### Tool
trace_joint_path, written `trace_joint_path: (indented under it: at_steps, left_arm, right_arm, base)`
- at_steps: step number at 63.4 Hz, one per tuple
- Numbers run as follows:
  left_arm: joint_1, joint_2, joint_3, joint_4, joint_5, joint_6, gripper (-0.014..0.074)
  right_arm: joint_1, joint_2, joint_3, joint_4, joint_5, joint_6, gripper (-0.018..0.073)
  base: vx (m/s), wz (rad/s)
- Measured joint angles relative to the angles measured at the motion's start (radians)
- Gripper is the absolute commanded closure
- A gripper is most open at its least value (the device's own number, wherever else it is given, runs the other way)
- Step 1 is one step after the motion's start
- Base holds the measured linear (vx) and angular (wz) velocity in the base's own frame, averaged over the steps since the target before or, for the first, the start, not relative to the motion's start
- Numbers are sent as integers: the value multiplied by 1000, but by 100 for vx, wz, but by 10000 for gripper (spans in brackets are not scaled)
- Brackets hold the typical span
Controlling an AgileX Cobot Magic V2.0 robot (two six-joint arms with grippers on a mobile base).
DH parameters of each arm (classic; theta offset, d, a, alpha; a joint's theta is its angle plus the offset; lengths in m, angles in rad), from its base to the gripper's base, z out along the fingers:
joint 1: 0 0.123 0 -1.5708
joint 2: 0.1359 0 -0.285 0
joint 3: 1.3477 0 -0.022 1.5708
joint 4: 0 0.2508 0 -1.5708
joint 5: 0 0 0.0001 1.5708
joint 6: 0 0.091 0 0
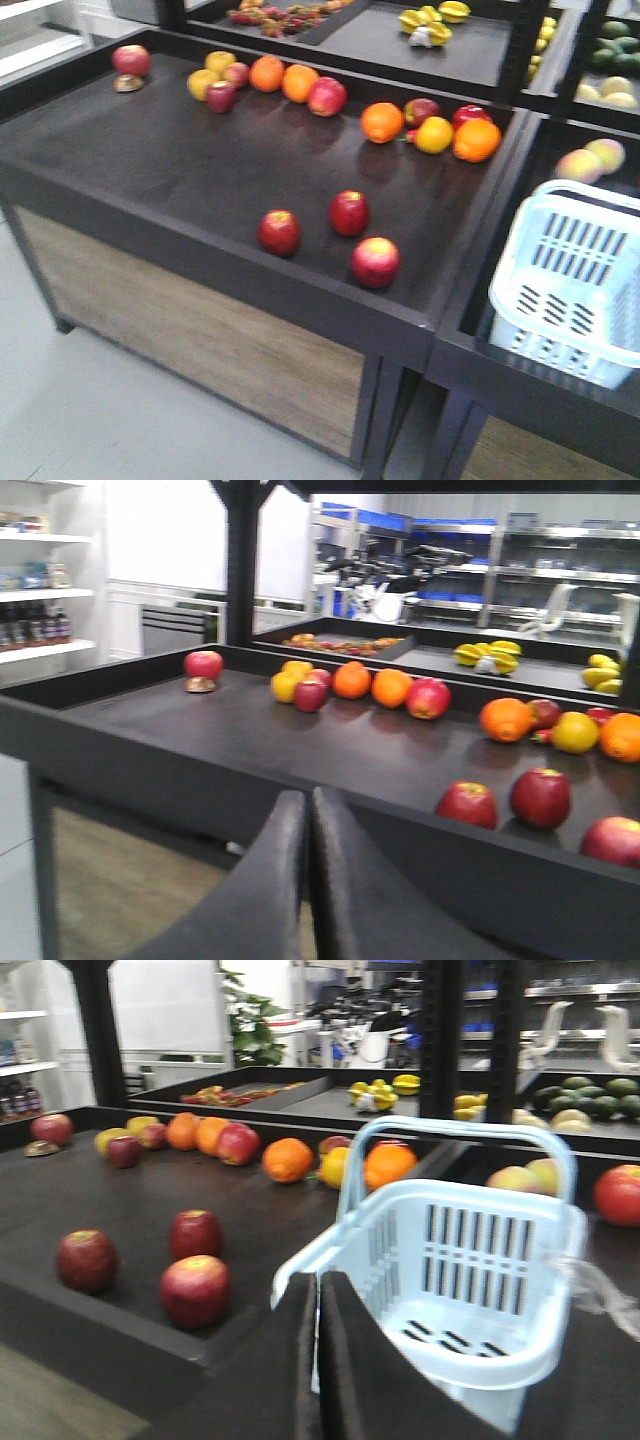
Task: Pick three apples into basket with both arms
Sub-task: 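Drive the base alongside the fruit table toward the light-blue basket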
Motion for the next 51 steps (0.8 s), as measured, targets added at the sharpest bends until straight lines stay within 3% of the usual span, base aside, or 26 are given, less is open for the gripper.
trace_joint_path:
  at_steps: [51]
  left_arm:
    - [0,0,0,0,0,0,603]
  right_arm:
    - [0,0,0,0,0,0,568]
  base:
    - [11,-45]
